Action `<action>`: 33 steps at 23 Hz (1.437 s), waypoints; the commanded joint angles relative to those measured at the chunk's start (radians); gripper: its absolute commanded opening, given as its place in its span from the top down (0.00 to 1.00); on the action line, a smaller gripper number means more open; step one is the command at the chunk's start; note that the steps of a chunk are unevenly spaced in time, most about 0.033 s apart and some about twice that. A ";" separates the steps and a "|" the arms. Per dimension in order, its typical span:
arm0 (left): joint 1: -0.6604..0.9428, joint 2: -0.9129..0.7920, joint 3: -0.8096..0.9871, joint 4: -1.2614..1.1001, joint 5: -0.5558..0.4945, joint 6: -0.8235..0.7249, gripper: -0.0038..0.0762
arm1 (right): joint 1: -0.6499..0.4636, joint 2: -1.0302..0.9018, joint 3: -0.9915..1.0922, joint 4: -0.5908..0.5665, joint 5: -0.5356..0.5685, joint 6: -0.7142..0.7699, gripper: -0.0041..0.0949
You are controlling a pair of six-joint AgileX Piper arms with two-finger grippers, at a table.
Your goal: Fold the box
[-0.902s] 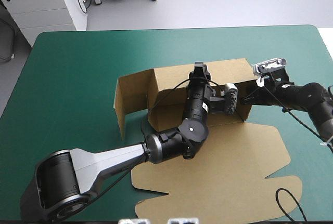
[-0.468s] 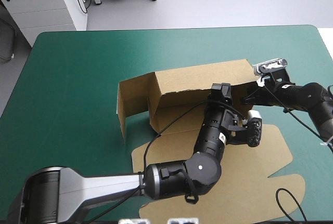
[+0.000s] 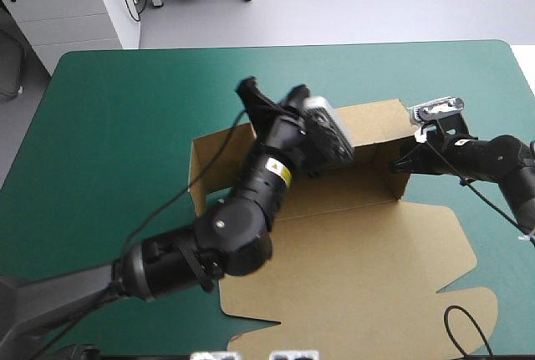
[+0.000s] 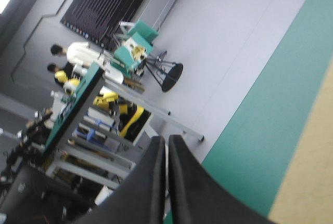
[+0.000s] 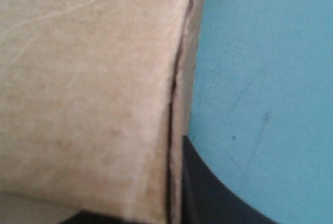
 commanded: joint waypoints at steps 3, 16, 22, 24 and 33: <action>0.186 -0.141 -0.028 -0.121 -0.070 -0.020 0.96 | -0.003 -0.100 -0.021 0.003 0.052 0.047 0.96; 0.721 -0.262 -0.028 -0.626 -0.133 0.119 0.96 | 0.238 -0.112 -0.242 -0.241 0.218 0.496 0.96; 1.069 -0.262 -0.014 -1.142 -0.129 0.377 0.96 | 0.278 0.060 -0.589 -0.316 0.616 0.685 0.96; 1.150 -0.262 0.004 -1.302 -0.109 0.451 0.96 | 0.278 0.125 -0.635 -0.313 0.614 0.701 0.96; 1.288 -0.262 0.098 -1.544 0.010 0.619 0.96 | 0.278 0.417 -0.671 -0.329 0.552 0.666 0.95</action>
